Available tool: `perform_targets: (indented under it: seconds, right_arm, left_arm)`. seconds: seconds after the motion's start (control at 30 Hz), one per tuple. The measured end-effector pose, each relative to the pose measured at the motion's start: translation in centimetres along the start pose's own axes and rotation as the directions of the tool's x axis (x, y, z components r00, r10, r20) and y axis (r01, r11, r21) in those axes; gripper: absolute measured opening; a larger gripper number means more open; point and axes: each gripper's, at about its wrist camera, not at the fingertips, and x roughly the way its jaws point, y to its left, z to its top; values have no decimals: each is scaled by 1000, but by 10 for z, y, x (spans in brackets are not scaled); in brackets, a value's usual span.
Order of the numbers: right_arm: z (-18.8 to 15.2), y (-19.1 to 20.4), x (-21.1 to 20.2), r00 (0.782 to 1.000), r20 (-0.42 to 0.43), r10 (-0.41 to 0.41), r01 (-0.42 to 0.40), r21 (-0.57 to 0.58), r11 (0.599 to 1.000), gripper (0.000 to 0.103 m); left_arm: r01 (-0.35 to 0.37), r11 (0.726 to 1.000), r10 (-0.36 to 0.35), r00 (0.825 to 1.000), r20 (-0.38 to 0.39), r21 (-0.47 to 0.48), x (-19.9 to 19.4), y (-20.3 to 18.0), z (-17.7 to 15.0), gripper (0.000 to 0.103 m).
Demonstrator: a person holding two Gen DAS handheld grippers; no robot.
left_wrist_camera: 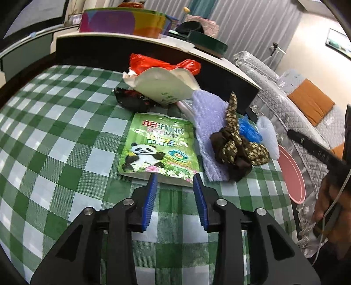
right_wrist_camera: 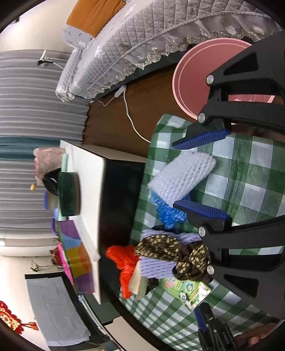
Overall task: Collect trash
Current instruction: 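Move both open tools back toward the trash pile on the table, then grasp the bubble wrap with the right tool while the left tool grasps the green panda packet, then lift and carry the bubble wrap and panda packet over the pink bucket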
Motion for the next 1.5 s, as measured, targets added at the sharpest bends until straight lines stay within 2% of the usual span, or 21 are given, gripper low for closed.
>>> perform_targets:
  seconds: [0.07,0.33,0.57,0.63,0.83,1.17,1.5]
  right_arm:
    - [-2,1,9,1000,-21,-1,1,-5,1000,55]
    - [-8,3,43,995,-101,-22,19,-34,999,56]
    - [-6,0,54,993,-118,-18,15,-31,999,54]
    - [-6,1,55,993,-119,-14,10,-37,999,47]
    - [-6,3,56,991,-131,12,-18,-42,999,17]
    - [-3,7,25,997,-67,46,-49,-39,998,13]
    - [-2,5,-26,998,19,62,-61,-19,998,13]
  left_arm:
    - [3,1000,-3,1000,-12,-21,6,2,2,39]
    - [5,998,-7,1000,-28,-57,20,4,7,39]
    - [-27,997,26,1000,-12,-77,23,6,15,39]
    - [-35,996,34,999,-10,-84,23,7,16,38]
    - [-36,996,36,999,0,-81,20,8,20,18]
    - [-54,998,55,997,56,-32,-2,0,25,2]
    - [-83,996,80,992,96,26,-31,-6,18,1]
